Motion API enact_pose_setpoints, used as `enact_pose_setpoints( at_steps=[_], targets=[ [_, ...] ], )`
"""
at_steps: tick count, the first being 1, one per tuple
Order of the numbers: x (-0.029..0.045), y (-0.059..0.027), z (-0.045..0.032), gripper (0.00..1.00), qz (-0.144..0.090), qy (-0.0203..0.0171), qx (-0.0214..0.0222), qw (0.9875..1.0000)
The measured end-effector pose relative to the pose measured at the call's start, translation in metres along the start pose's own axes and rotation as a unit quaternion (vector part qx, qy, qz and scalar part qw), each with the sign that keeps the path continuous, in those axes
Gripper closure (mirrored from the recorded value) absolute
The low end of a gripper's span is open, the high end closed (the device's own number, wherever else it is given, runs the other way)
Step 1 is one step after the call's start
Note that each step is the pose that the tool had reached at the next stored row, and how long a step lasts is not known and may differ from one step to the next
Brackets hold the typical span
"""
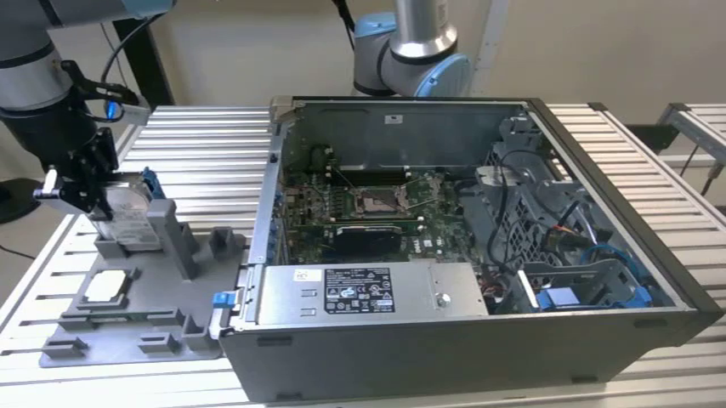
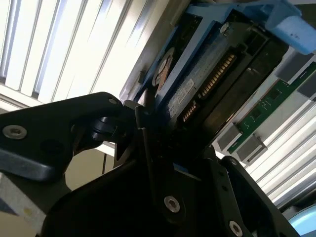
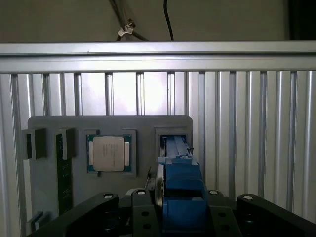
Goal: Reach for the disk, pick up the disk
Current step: 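Pick up the disk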
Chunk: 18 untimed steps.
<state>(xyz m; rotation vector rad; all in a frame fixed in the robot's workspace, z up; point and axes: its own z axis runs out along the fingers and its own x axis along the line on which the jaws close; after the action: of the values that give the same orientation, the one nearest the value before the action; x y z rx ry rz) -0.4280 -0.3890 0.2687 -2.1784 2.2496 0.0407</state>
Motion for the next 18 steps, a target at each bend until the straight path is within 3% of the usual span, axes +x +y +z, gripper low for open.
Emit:
enact_pose_setpoints(
  at_steps=[18],
  targets=[
    [-0.0012, 0.0005, -0.0368, 1.0, 0.0, 0.0, 0.0, 1.0]
  ],
)
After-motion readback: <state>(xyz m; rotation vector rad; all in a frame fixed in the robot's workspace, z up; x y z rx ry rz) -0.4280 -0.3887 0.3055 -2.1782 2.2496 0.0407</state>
